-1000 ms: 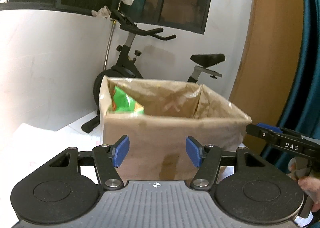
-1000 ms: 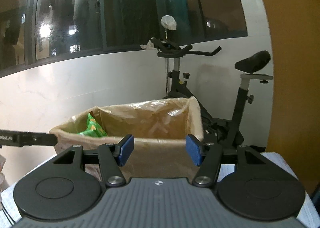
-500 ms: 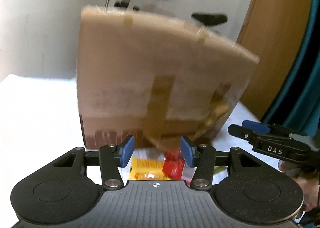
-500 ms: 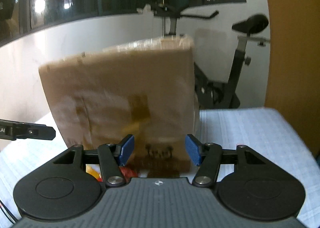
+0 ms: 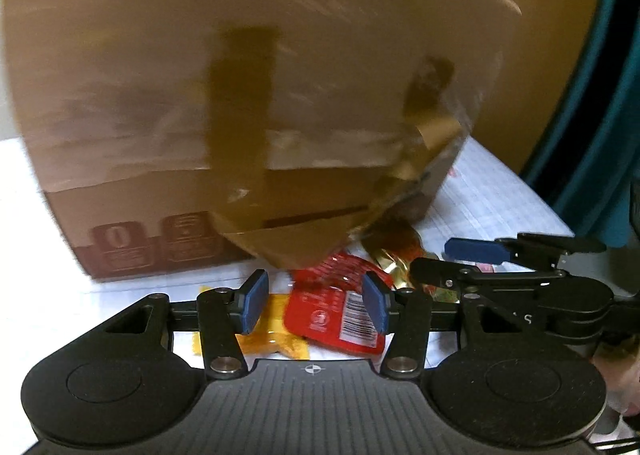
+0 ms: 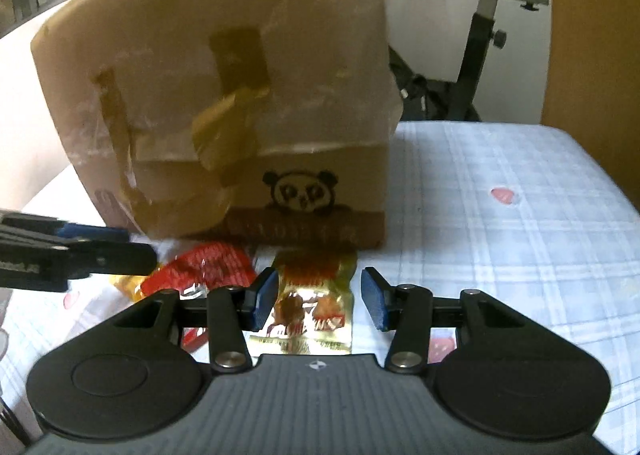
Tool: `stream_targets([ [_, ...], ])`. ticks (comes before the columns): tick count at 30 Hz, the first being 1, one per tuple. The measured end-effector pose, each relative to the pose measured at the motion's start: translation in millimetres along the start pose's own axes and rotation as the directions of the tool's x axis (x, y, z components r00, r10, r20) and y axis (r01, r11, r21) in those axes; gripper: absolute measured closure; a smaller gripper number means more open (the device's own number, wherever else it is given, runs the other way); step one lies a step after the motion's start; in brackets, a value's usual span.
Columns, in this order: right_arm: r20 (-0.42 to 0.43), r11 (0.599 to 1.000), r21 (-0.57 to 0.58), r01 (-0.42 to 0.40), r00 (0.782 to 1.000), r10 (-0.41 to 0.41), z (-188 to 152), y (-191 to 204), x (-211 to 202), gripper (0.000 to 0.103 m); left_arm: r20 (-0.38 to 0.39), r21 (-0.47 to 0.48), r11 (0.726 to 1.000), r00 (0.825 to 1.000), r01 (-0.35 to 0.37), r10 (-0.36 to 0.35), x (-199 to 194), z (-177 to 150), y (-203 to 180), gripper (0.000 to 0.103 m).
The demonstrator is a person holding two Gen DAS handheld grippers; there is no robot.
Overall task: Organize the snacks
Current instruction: 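Lower the right tool onto the gold packet while the left tool reaches a red packet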
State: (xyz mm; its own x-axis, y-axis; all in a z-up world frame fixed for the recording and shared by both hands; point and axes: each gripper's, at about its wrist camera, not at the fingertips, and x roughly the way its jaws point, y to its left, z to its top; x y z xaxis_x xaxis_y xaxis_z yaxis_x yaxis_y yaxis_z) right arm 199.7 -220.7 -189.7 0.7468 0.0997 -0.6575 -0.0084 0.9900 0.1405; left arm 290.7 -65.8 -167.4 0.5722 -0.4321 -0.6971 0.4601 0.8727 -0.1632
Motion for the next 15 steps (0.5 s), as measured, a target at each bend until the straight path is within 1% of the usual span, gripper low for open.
stream_targets([
  [3,0.004,1.000,0.000,0.007,1.000,-0.007,-5.2,-1.4,0.0,0.055,-0.022,0.038,0.999,1.000,0.009,-0.009,11.5,-4.0,-10.7,0.047],
  [4,0.006,1.000,0.008,0.006,1.000,-0.007,-7.2,-3.3,-1.1,0.056,-0.026,0.051,0.999,1.000,0.013,-0.011,14.5,-4.3,-13.0,0.045],
  [5,0.007,1.000,0.015,0.008,1.000,-0.008,-8.3,-4.5,-1.4,0.060,-0.027,0.068,0.998,1.000,0.014,-0.012,16.4,-5.2,-15.8,0.042],
  [6,0.007,1.000,0.023,0.010,1.000,-0.010,-9.6,-6.5,-1.1,0.063,-0.028,0.088,0.996,1.000,0.013,-0.010,19.6,-6.4,-19.2,0.042],
  [9,0.022,0.999,0.046,0.006,1.000,-0.007,-14.1,-11.6,-2.7,0.068,-0.046,0.126,0.992,0.999,0.006,0.000,28.6,-7.3,-26.2,0.042],
  [11,0.028,0.999,0.053,0.002,1.000,-0.003,-15.1,-12.9,-4.0,0.068,-0.060,0.134,0.991,0.998,-0.001,0.009,33.3,-8.5,-26.6,0.040],
  [15,0.032,0.998,0.055,-0.001,1.000,-0.001,-14.8,-12.4,-5.2,0.068,-0.048,0.154,0.988,0.999,-0.014,0.021,35.1,-11.0,-29.2,0.038],
])
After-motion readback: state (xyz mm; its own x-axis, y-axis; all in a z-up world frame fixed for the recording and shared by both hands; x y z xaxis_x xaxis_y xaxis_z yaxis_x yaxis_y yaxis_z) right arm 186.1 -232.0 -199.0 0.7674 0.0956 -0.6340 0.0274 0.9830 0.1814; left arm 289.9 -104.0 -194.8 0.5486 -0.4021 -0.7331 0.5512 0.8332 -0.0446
